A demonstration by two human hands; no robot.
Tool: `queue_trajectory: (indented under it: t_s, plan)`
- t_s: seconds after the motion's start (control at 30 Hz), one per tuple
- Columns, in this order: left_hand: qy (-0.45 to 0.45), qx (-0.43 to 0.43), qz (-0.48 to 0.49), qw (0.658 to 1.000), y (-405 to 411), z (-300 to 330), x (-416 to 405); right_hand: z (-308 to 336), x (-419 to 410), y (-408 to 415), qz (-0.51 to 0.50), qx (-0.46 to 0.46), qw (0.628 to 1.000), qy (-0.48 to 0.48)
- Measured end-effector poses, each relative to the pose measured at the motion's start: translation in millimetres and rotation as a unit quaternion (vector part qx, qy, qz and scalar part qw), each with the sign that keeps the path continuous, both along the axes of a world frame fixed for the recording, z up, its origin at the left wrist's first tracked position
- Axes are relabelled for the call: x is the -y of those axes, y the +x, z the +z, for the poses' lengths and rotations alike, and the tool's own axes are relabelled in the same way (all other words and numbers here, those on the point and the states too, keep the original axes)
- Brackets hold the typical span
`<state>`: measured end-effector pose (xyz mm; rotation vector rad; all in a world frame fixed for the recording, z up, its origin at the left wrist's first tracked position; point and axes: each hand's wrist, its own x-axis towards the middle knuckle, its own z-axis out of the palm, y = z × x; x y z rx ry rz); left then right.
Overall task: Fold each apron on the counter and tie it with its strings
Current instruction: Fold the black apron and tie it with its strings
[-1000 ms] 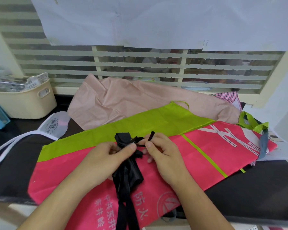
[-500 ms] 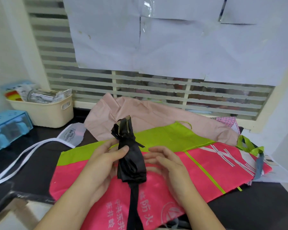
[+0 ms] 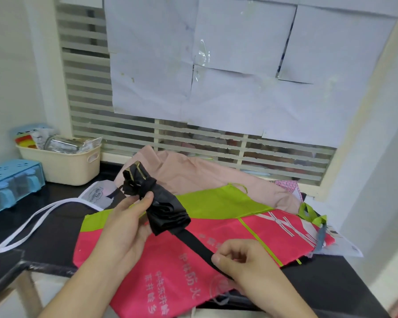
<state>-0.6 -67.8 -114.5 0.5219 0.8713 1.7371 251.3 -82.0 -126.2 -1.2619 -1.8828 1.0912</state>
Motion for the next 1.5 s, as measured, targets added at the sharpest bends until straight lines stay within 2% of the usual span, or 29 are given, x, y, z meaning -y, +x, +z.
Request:
queue_trajectory:
  t_s: [0.13,0.2,0.3,0.37,0.43,0.6,0.67,0.73,0.8,0.83,0.87,0.9,0.97,1.03,1.2,1.3,1.4,1.5]
  plan:
    - [0.003,0.001,0.008,1.000,6,6,5,14,13,18,0.004,0.076,0.997,-0.002]
    - [-0.004,-0.006,0.004,1.000,10,9,3,22,17,21,-0.001,0.079,0.997,0.009]
    - [-0.041,-0.040,-0.027,0.998,14,11,-4,36,15,19,0.019,-0.042,0.999,0.007]
    - [-0.080,-0.078,-0.083,0.990,19,13,-13,47,6,14,0.054,-0.167,0.984,-0.012]
    - [-0.110,-0.119,-0.143,0.976,25,13,-23,60,-5,6,0.091,-0.251,0.963,-0.020]
    - [-0.130,-0.213,-0.226,0.941,35,8,-60,78,-60,-15,0.107,-0.287,0.952,-0.017]
    - [-0.149,-0.282,-0.261,0.911,34,7,-75,79,-84,-20,0.095,-0.287,0.953,-0.034]
    - [-0.178,-0.397,-0.252,0.864,33,3,-96,78,-109,-23,0.083,-0.270,0.959,-0.037]
    - [-0.148,-0.529,-0.146,0.823,31,0,-123,77,-135,-24,0.070,-0.234,0.969,-0.038]
    - [-0.095,-0.551,-0.077,0.825,30,6,-131,79,-144,-25,0.061,-0.210,0.975,-0.042]
    - [-0.029,-0.542,-0.037,0.839,29,15,-141,81,-157,-26,0.052,-0.188,0.979,-0.051]
    - [0.034,-0.522,-0.046,0.851,30,28,-145,86,-165,-28,0.044,-0.166,0.983,-0.057]
    - [0.095,-0.478,-0.146,0.861,30,63,-154,105,-182,-36,0.022,-0.124,0.990,-0.057]
    - [0.093,-0.433,-0.219,0.869,28,88,-158,128,-190,-44,-0.011,-0.087,0.996,-0.024]
    - [0.072,-0.372,-0.270,0.885,12,185,-161,240,-194,-53,-0.071,0.003,0.997,0.028]
    - [0.065,-0.355,-0.263,0.895,10,265,-158,325,-188,-54,-0.071,-0.031,0.997,-0.010]
    - [0.066,-0.411,-0.234,0.879,9,348,-151,411,-174,-51,-0.056,-0.096,0.993,-0.034]
    - [0.106,-0.403,-0.252,0.873,10,422,-142,481,-162,-53,0.002,-0.164,0.986,-0.039]
